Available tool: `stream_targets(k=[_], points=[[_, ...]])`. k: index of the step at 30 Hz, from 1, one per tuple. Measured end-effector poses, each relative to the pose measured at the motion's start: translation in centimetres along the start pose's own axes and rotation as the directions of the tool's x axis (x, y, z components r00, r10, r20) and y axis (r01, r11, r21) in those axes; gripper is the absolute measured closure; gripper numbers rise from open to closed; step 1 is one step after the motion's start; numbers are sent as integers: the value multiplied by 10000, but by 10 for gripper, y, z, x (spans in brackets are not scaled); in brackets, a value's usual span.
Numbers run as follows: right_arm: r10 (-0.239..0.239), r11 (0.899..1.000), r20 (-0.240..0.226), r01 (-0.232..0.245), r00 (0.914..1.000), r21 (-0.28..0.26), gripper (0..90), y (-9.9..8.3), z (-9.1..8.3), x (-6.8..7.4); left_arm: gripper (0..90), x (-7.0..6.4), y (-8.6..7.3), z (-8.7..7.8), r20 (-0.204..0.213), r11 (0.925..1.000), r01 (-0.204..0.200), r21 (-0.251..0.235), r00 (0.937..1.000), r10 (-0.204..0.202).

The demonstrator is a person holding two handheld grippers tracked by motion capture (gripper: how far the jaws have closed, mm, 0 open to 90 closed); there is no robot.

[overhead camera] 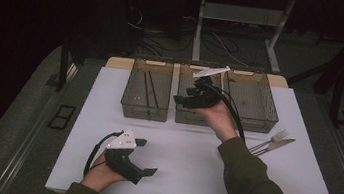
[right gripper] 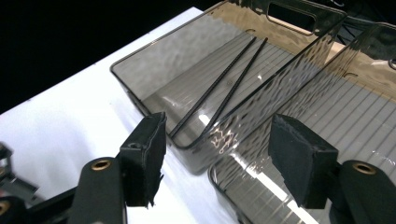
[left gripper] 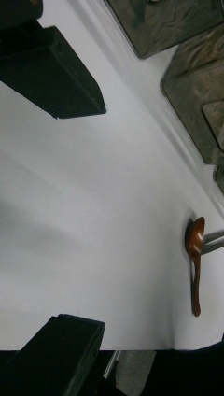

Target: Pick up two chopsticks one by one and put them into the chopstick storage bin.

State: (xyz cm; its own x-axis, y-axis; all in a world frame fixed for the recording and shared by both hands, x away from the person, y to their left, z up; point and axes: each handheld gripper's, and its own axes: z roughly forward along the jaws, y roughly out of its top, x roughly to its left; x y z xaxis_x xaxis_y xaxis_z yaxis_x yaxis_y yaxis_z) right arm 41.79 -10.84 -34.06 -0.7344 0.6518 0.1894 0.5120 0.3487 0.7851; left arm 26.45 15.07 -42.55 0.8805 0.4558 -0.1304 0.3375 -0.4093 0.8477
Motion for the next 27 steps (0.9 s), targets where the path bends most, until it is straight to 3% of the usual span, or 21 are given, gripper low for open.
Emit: stream_targets(k=[9, 27], points=[[-285, 9995, -356, 279, 9990, -173, 341, -22, -26, -3, 0, 1, 0, 0, -7, 10000, 10, 6, 10000, -10], [-384, 9967, -668, 335, 9970, -733, 336, -72, -77, -13, 0, 1, -1, 1, -48, 10000, -7, 34, 10000, 7]])
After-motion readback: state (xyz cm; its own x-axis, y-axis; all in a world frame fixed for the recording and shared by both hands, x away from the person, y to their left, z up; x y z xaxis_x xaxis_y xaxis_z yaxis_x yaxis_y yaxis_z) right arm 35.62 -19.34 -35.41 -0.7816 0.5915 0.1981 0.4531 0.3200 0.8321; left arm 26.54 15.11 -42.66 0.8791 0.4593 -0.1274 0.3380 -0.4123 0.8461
